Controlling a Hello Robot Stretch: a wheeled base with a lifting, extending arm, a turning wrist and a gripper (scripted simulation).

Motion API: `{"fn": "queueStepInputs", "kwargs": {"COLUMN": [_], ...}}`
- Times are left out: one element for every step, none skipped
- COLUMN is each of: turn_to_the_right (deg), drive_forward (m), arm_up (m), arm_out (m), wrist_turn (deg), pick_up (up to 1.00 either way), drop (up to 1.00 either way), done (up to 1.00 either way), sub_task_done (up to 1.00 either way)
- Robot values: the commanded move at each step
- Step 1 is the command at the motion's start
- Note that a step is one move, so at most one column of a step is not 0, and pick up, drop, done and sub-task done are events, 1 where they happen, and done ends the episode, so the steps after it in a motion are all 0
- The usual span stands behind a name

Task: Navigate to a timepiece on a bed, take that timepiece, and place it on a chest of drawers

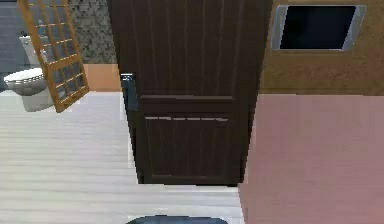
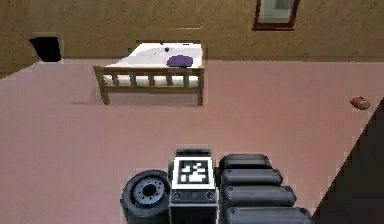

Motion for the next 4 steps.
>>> {"fn": "queueStepInputs", "kwargs": {"turn_to_the_right": [0.0, -45.0, -15.0, 0.0], "drive_forward": [0.15, 0.00, 0.00, 1.00], "arm_up": [0.00, 0.00, 0.00, 0.00], "arm_out": [0.00, 0.00, 0.00, 0.00], "wrist_turn": [0.0, 0.0, 0.0, 0.0], "pick_up": [0.00, 0.00, 0.00, 0.00], "drop": [0.00, 0.00, 0.00, 0.00], "done": [0.00, 0.00, 0.00, 0.00], "sub_task_done": [0.00, 0.00, 0.00, 0.00]}}
